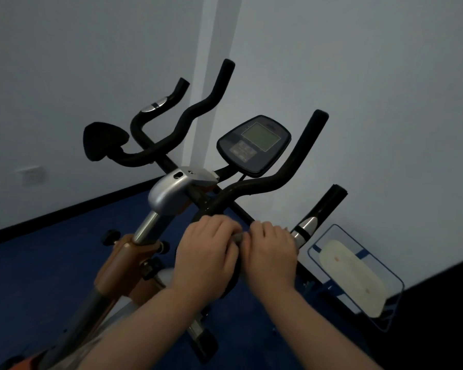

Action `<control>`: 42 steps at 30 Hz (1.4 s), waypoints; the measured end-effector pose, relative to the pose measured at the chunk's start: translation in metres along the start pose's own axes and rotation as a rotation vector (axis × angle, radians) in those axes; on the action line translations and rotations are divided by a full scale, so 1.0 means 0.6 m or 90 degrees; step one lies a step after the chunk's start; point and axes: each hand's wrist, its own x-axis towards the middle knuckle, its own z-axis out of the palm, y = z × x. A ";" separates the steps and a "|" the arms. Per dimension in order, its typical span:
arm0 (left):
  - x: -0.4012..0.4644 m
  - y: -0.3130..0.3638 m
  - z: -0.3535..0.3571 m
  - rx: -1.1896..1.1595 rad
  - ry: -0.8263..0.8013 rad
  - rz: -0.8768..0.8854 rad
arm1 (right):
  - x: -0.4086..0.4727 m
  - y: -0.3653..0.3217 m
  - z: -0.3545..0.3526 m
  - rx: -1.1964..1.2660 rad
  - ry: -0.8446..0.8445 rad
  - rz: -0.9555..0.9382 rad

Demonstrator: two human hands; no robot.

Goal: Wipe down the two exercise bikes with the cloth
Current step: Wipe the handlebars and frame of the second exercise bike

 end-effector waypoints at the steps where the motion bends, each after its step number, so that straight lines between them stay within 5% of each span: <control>1: 0.001 -0.012 -0.004 0.068 -0.018 0.008 | 0.005 -0.007 -0.002 -0.005 -0.002 -0.006; 6: -0.019 -0.064 -0.016 0.037 0.026 -0.099 | -0.008 0.070 -0.035 0.004 -0.099 -0.181; 11: -0.022 -0.068 0.002 -0.075 0.083 -0.123 | 0.013 0.032 -0.032 -0.055 -0.233 -0.125; 15: -0.024 -0.074 0.005 -0.089 0.102 -0.109 | 0.091 -0.019 0.004 0.094 -0.374 -0.042; 21: -0.027 -0.082 0.010 -0.093 0.116 -0.100 | 0.065 0.029 -0.025 0.141 -0.475 -0.116; 24: -0.024 -0.081 0.012 -0.096 0.122 -0.096 | 0.095 0.018 -0.012 0.095 -0.476 -0.142; 29: -0.026 -0.084 0.009 -0.097 0.119 -0.094 | 0.112 -0.027 0.009 0.281 -0.426 -0.014; 36: -0.028 -0.080 0.004 -0.103 0.097 -0.108 | 0.040 0.065 -0.063 0.016 -0.402 -0.276; 40: -0.025 -0.076 0.002 -0.098 0.093 -0.123 | 0.047 0.025 -0.037 -0.121 -0.309 -0.216; 42: -0.023 -0.073 -0.002 -0.087 0.077 -0.133 | 0.032 -0.014 -0.009 -0.133 -0.248 -0.094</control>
